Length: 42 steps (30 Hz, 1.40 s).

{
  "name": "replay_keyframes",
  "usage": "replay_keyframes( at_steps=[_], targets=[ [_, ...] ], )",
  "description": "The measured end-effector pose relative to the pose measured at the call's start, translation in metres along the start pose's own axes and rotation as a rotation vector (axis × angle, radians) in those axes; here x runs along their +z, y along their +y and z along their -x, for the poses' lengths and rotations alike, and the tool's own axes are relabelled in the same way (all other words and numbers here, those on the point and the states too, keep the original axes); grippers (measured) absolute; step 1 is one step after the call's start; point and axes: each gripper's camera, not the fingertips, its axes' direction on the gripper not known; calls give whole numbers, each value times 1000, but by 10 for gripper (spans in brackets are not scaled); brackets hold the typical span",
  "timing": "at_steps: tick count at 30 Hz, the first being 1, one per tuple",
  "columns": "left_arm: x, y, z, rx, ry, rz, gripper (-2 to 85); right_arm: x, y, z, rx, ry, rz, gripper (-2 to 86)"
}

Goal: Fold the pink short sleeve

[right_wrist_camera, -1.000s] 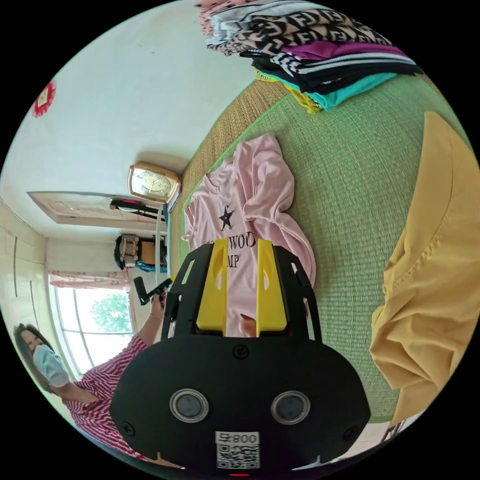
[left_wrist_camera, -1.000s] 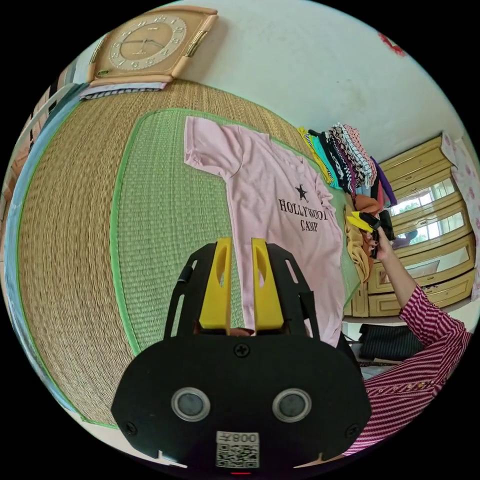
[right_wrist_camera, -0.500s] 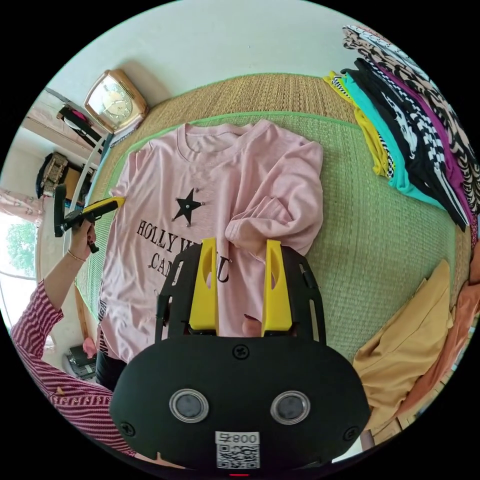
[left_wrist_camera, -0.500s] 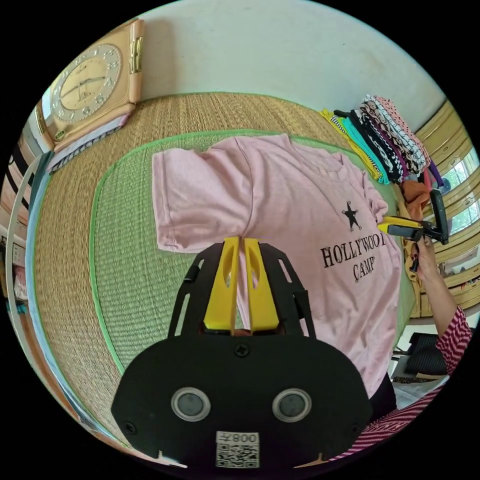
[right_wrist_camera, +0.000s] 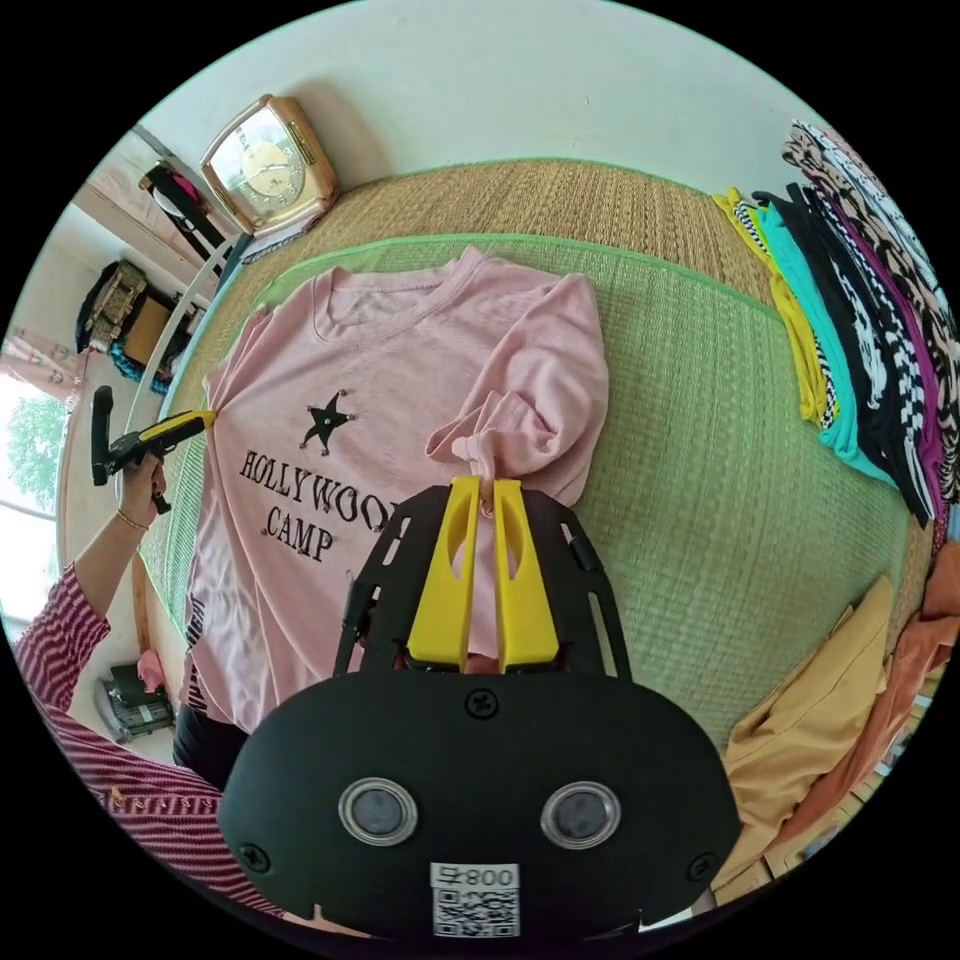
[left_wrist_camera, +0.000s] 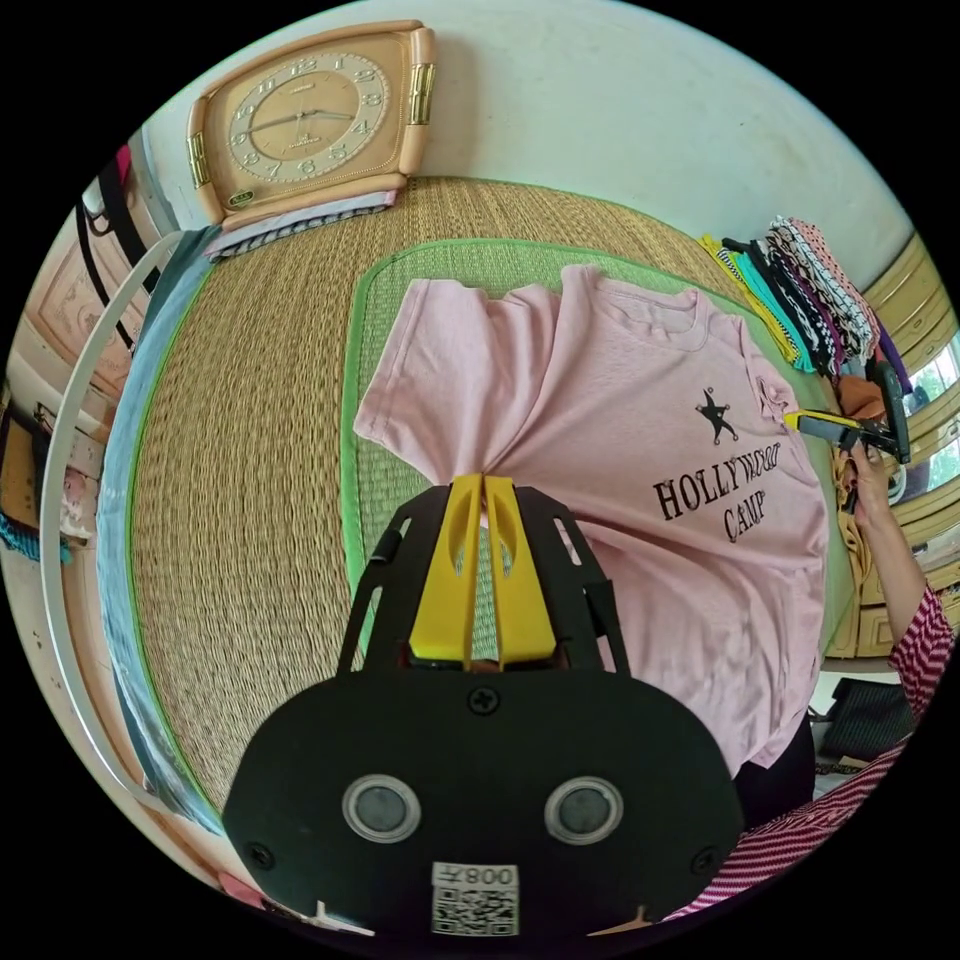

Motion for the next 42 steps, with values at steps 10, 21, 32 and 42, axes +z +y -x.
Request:
replay_keyframes(
  at_steps=[10,21,32,42],
  targets=[
    [-25,-12,28,-29,33,-12,13,-163,121,-276,620,-419,-356,45],
    [-95,125,57,-200,502,21,86,-136,279,-171,384,-499,9,89],
    [-100,189,40,-238,539,194,43,-119,390,-106,419,-687,163,74],
    [-161,206,71,-313,581,37,6,-179,417,-126,400,-693,151,15]
  ],
)
